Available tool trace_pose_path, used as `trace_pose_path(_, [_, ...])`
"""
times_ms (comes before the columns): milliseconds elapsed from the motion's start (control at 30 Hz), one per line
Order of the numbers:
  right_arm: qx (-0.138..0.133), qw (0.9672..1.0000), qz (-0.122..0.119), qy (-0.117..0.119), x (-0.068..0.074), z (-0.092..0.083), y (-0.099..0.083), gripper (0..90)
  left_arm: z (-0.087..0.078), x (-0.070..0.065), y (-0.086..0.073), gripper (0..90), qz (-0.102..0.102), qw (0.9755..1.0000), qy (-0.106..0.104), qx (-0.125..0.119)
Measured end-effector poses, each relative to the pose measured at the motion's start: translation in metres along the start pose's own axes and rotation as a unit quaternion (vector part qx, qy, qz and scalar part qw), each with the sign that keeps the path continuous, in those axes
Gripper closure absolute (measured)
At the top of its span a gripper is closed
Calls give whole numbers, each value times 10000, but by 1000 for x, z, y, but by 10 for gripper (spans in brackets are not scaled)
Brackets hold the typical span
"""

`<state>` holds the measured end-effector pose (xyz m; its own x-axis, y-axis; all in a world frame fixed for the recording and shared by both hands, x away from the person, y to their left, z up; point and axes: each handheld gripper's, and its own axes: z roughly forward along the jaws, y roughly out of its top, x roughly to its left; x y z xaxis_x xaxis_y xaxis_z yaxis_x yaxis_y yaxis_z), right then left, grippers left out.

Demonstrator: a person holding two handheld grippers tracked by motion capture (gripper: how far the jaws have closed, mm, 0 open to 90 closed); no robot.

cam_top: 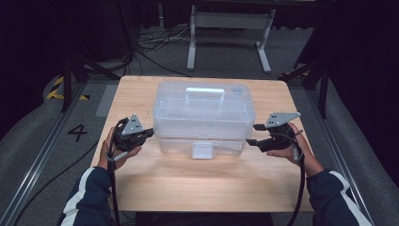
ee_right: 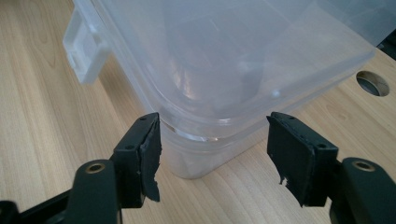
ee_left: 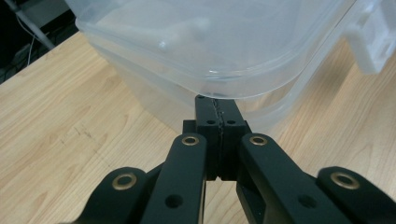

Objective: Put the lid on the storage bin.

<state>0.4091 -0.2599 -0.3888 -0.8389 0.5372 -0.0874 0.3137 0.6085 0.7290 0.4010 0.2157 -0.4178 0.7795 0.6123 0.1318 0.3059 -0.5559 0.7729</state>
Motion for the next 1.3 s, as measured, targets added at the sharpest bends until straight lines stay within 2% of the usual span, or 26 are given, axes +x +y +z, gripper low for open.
trace_pose_path(333, [-66, 10000, 30, 9, 3, 4, 1, 359, 2, 0, -5, 900, 22, 9999, 86, 134])
trace_pose_path(400, [-59, 10000, -6, -2, 4, 4, 2, 358, 2, 0, -6, 900, -26, 9999, 64, 85])
trace_pose_path(733, [-32, 10000, -53, -45, 5, 4, 2, 354, 1, -3, -7, 900, 48, 9998, 137, 107])
trace_pose_path(1067, [-41, 9999, -97, -111, 7, 4, 2, 356, 0, -5, -10, 895, 38, 9999, 80, 95])
trace_pose_path(1300, [-49, 9998, -149, -141, 9, 2, 2, 364, -3, -8, -9, 874, 117, 9999, 42, 99])
